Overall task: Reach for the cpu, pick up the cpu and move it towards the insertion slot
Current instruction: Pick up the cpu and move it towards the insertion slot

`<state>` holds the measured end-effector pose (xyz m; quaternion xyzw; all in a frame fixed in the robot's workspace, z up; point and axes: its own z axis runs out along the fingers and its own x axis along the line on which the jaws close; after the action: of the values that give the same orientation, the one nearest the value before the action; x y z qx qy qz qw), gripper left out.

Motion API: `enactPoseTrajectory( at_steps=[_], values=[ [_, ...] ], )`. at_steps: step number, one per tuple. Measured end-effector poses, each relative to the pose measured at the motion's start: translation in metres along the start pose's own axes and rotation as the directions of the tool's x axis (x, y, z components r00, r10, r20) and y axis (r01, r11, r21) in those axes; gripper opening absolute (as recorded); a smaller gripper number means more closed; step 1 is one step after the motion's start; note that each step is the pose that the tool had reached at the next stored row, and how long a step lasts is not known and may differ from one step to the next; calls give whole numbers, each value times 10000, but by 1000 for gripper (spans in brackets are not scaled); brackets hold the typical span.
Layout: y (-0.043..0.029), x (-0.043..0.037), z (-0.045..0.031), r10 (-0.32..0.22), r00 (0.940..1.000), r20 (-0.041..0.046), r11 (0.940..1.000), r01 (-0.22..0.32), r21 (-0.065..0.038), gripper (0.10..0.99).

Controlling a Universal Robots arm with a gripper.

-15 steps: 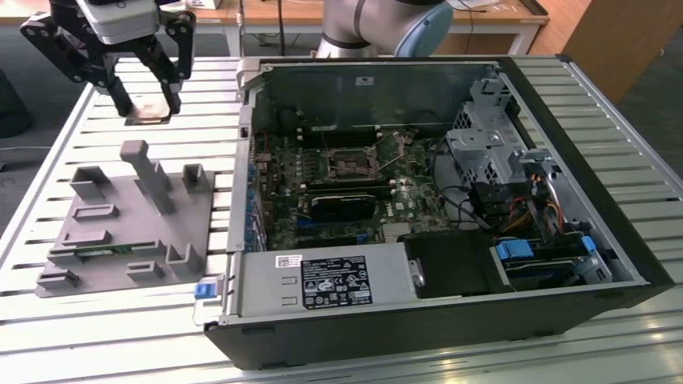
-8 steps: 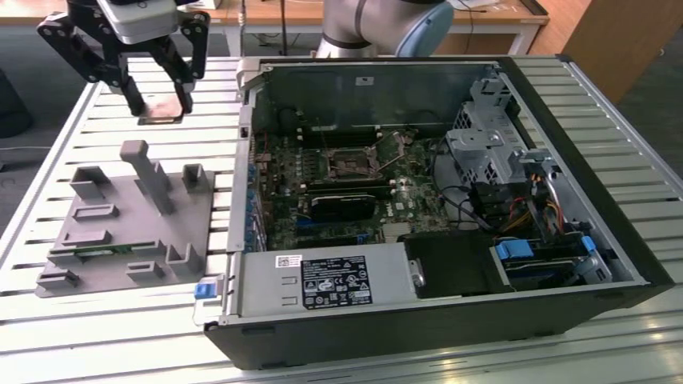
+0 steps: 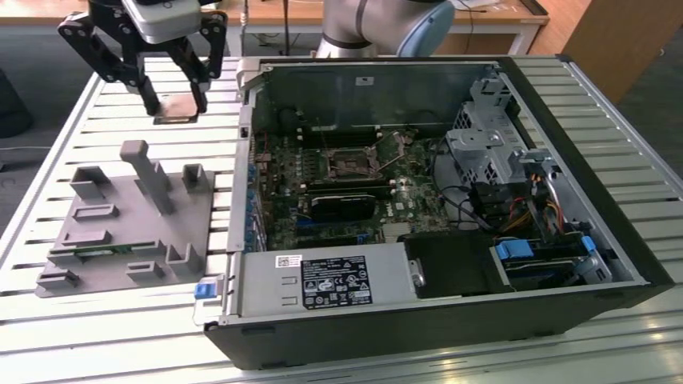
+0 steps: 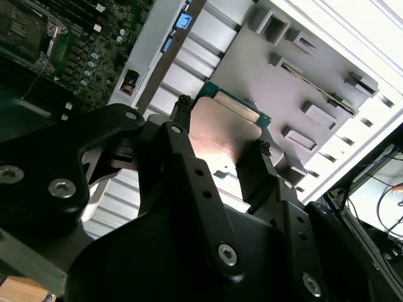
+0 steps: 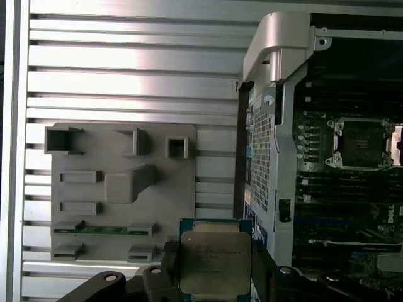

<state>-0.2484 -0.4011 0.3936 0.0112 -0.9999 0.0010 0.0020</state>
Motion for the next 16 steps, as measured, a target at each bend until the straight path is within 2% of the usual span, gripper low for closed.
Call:
enactPoseTrajectory(
  at_steps=[16],
  values=[
    [-7, -323, -1, 0, 10000, -33, 10000, 0, -1, 541]
  ],
)
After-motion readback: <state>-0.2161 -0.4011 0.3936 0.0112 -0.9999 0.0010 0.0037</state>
